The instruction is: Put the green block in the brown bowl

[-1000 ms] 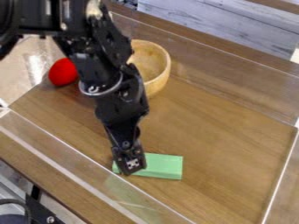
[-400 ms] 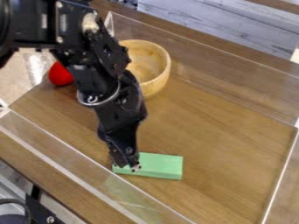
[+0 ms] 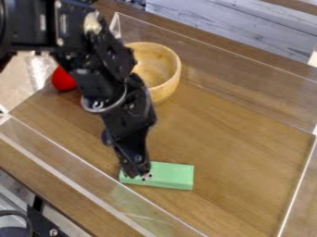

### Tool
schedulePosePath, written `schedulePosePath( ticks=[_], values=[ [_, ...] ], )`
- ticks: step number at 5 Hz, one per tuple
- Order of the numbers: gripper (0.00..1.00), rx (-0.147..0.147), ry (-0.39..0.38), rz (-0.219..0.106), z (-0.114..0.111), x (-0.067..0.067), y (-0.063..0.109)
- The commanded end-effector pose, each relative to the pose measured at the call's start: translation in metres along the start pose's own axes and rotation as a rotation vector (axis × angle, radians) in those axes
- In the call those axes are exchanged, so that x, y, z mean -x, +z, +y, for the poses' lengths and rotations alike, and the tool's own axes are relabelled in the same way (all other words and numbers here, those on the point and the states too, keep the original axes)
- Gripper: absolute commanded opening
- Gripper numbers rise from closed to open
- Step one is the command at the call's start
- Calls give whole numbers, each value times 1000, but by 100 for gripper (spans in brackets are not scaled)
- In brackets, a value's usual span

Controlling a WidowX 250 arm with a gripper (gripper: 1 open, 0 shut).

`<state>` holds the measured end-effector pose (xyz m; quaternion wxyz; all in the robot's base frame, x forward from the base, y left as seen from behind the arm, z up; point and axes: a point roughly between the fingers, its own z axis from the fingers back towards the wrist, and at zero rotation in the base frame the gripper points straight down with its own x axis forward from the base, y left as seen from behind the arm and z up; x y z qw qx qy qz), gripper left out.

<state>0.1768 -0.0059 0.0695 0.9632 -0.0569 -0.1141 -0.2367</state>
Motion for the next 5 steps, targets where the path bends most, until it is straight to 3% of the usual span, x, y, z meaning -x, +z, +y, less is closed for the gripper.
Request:
schedulePosePath(
  ticks=[1,3,4,5],
  values=[
    [0,-25,55,-34,7,-2,-4],
    [0,-6,-27,-72,21,1,6],
    [100,10,-52,-77,14,-4,-3],
    [100,29,-75,-83,8,-9,-13]
  ],
)
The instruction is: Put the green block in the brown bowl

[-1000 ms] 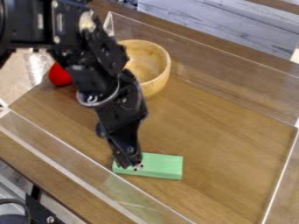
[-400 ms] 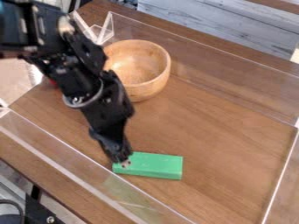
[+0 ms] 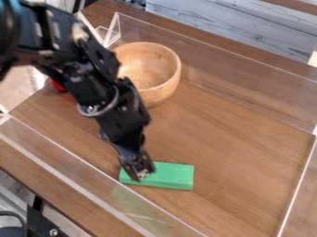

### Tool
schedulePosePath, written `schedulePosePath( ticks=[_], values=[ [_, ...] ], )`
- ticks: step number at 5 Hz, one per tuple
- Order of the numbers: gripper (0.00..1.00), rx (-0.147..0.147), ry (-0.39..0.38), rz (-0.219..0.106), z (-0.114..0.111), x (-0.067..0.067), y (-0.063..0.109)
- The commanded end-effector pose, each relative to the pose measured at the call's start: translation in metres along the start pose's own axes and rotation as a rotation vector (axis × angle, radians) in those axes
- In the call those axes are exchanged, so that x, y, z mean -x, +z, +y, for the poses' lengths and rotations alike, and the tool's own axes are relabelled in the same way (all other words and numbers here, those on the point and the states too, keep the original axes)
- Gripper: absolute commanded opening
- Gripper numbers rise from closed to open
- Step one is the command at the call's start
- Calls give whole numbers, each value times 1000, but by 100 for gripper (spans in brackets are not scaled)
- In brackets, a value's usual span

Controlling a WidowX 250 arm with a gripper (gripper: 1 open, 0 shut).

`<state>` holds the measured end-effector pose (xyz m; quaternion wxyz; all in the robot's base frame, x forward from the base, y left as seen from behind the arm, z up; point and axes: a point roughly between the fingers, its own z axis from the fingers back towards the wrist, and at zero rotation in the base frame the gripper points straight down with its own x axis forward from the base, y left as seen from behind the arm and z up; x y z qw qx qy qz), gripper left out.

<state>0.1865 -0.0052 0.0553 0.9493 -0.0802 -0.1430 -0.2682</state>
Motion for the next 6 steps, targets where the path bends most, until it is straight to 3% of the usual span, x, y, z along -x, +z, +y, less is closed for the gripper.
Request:
schedulePosePath(
  ticks=[1,2,3,4,6],
  values=[
    [100,6,-21,-19,3,-5,-18],
    [100,14,-27,-19,5,-6,-36],
    [0,12,6,-18,17,-10,-36],
    [0,4,43,-20,30,-12,-36],
    [0,-10,137,-15,30,-20,-40]
  ],
)
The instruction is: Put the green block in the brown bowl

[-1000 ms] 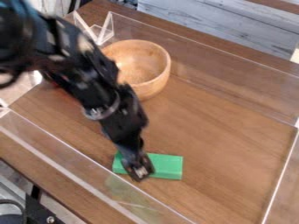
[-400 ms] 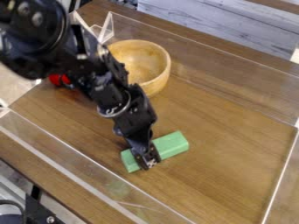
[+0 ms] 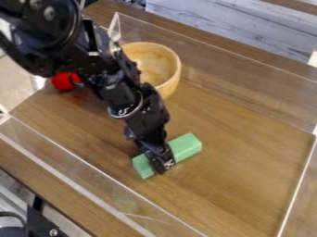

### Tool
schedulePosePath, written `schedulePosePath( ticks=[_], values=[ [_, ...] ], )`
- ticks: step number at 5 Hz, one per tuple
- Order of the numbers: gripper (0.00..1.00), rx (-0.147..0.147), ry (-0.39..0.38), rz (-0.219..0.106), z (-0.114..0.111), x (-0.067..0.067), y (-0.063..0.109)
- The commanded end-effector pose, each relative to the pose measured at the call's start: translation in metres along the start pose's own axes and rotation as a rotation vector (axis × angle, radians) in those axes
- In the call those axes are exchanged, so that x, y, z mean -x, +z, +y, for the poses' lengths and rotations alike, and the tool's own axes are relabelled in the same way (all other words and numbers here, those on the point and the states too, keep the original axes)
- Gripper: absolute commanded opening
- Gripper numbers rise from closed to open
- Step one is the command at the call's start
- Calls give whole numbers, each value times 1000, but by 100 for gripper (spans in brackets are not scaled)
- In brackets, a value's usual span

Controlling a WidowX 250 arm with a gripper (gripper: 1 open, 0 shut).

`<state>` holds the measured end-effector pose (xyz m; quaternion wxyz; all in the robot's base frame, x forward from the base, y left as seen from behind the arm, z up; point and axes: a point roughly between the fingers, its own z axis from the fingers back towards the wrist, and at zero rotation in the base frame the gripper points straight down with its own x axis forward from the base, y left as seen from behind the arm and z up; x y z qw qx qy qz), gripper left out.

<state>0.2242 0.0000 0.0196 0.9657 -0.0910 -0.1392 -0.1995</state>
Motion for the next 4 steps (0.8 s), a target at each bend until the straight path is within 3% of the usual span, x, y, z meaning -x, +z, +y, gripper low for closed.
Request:
schedulePosePath(
  ticks=[1,3,4],
  values=[
    [0,-20,44,-10,2,-7,0],
    [0,-26,87,-4,-3,-18,-6],
    [0,-32,116,2,13,-14,2]
  ],
)
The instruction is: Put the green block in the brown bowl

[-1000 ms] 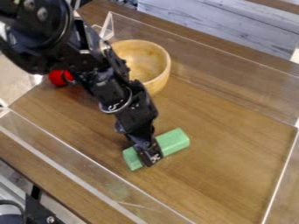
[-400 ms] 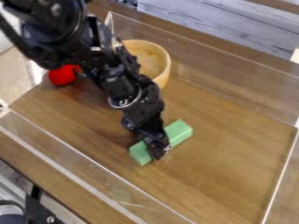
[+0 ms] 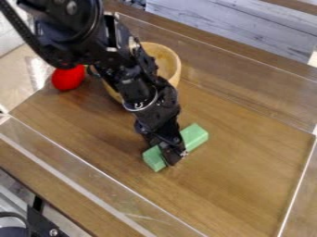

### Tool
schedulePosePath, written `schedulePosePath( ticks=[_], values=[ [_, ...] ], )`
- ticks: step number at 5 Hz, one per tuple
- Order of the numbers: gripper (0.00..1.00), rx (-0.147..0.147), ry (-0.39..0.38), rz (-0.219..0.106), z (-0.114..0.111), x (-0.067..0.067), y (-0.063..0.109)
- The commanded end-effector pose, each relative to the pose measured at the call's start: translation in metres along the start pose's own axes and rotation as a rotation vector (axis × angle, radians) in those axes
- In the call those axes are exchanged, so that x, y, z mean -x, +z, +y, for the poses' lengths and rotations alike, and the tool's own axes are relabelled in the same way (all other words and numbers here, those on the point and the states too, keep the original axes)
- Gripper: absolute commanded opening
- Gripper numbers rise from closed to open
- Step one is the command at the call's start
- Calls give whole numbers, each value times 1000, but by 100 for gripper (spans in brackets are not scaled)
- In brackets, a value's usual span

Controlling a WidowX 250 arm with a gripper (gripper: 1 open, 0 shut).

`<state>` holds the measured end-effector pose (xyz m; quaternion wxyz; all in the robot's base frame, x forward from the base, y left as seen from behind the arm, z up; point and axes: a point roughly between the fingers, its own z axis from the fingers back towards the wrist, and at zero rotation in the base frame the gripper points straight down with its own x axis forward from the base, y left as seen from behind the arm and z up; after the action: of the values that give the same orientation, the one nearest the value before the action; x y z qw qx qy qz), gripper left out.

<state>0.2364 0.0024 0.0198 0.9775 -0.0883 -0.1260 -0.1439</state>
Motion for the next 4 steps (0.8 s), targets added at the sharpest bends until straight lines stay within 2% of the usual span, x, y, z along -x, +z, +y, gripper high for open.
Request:
schedulePosePath(
  ticks=[1,2,3,4],
  values=[
    [0,-18,36,-13,22,-1,11],
    [0,-7,45,-9,40,6,22],
    [0,5,23,14,45,3,32],
    [0,9,53,13,54,-10,54]
  ],
)
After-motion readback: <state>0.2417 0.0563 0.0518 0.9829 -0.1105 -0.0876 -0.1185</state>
